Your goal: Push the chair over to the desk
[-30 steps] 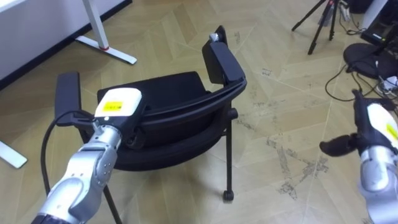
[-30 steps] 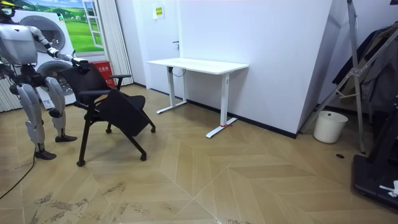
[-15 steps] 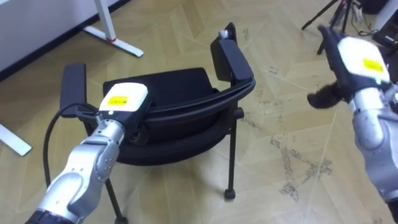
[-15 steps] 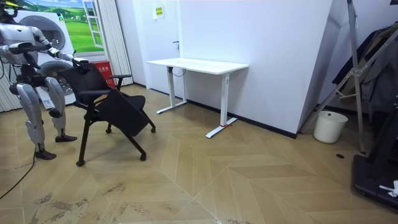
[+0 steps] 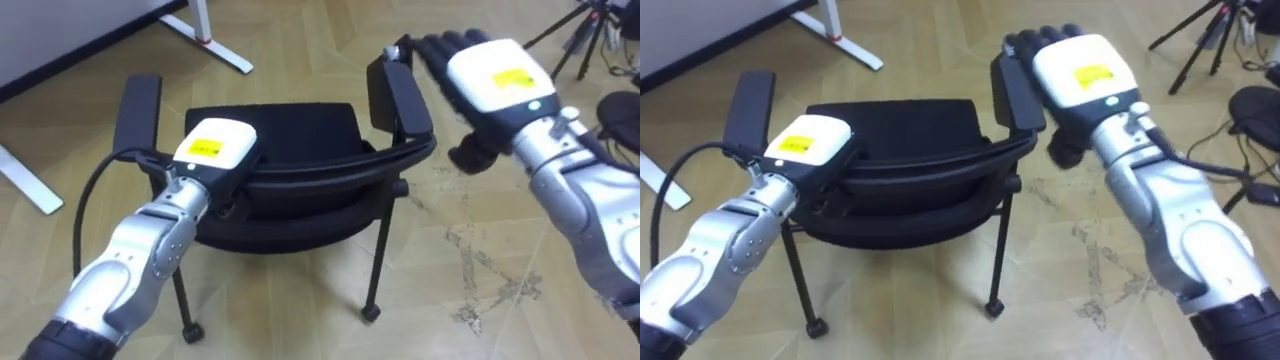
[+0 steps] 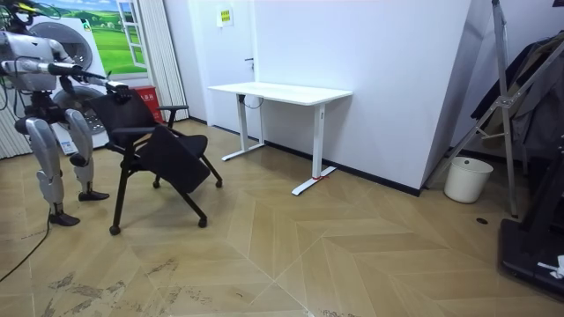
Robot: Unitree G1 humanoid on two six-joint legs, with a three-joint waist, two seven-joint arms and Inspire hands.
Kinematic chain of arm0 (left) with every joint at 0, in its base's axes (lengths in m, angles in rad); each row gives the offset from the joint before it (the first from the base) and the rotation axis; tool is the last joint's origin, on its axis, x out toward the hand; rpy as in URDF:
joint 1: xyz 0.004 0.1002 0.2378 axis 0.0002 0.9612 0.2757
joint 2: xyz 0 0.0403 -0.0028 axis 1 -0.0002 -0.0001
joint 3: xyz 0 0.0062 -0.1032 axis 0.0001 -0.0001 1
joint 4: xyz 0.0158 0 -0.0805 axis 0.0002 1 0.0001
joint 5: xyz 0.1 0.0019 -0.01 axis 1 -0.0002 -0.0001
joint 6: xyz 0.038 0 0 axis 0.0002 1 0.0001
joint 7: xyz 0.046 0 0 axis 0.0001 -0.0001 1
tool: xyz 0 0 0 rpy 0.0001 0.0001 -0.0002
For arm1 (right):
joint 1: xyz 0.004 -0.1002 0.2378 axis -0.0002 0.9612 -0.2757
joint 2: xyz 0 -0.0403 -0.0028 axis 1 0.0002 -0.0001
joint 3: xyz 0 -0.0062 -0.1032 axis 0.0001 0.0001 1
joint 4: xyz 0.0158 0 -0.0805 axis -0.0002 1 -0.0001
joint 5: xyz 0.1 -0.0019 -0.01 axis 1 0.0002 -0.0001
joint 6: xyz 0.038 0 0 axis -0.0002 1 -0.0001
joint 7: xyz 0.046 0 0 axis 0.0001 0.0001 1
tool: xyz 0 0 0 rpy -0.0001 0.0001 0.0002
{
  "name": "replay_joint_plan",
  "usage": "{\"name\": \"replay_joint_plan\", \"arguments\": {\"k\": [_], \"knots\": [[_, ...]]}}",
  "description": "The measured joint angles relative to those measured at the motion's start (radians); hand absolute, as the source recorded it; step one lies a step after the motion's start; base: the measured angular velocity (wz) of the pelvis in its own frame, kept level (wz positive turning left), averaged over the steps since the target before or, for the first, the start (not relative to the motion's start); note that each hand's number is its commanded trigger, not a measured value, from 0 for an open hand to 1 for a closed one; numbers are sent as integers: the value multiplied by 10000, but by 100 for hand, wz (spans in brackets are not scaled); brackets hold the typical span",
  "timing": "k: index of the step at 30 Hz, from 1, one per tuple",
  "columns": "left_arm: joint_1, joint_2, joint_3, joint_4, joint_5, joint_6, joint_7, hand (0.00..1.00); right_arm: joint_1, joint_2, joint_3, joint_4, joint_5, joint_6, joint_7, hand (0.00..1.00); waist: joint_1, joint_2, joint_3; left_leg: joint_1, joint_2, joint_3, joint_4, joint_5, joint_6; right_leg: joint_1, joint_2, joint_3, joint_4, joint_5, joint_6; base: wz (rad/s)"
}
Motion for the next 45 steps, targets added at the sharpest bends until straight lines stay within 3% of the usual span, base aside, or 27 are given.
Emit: {"name": "replay_joint_plan", "arguments": {"k": [3,10,11,12,13,14,15,17,19,24,31,36,38,45], "knots": [[-103,-8,-139,-7,0,-74,-8,100,-44,-47,227,-2,3,-25,161,0,157,-5,-4,-11,-4,-130,-2,0,0,6,5,-41,2,0,0,6],[-233,42,-402,-55,0,-425,40,100,-46,-68,714,-2,190,-272,391,0,394,17,-2,62,-3,-1214,-8,8,0,30,55,-258,282,-35,-58,9],[-233,75,-415,-54,0,-433,43,100,-48,-72,783,-2,234,-308,416,0,471,63,15,146,34,-1780,-15,29,12,-297,64,-320,960,-144,-223,-28],[-210,154,-401,-62,-4,-449,67,100,-40,-31,879,-13,305,-345,414,0,526,239,97,254,313,-2662,-46,37,17,-851,473,-30,1348,-432,-560,-35],[-182,274,-295,-114,-5,-501,74,100,-43,-17,926,-89,310,-376,413,0,573,229,91,203,384,-2852,0,32,10,-1028,829,275,699,-346,-803,-37],[-137,467,-15,-192,-43,-616,113,100,-90,-72,972,-307,370,-431,408,0,662,-23,52,-13,288,-2686,144,-24,-106,-1337,1025,302,-422,1039,-1218,16],[-85,306,37,62,-44,-577,255,100,-52,-96,1114,-335,518,-413,403,0,416,250,11,-29,385,-2495,58,-112,-326,-1245,1011,-116,-127,1035,-1119,32],[-162,263,-157,137,-111,-464,279,100,-90,-75,1360,-202,657,-403,391,0,295,252,13,45,369,-1723,-178,52,-367,-1227,944,-40,4,991,-1099,35],[-316,194,-459,88,-104,-313,303,100,-87,-63,1524,4,668,-404,389,0,190,235,9,51,363,-1296,-244,95,-357,-1228,933,205,15,940,-1018,27],[-494,145,-941,40,-104,-190,312,100,-83,0,1694,134,710,-401,384,0,256,190,-16,85,200,-1170,-295,95,-354,-1193,870,29,8,896,-947,6],[-480,143,-986,-20,-104,-227,209,100,-77,516,1690,827,716,-397,115,0,261,184,-27,71,207,-1084,-137,95,-353,-1106,849,-114,-9,867,-902,4],[-477,134,-971,-29,-117,-198,137,100,17,615,1683,881,1092,-432,-270,0,256,325,-17,38,222,-1038,-117,95,-353,-1096,831,-234,-18,867,-902,1],[-471,65,-971,-30,-116,-181,119,100,27,620,1666,1262,1781,-565,-582,0,242,372,-21,5,203,-1035,-110,95,-353,-1096,775,-402,-18,867,-901,8],[-265,-179,-972,-63,-110,-187,169,100,363,631,1401,1780,2248,-556,-960,0,234,624,-57,63,170,-1019,-64,95,-353,-963,722,-387,-29,867,-901,3]]}}
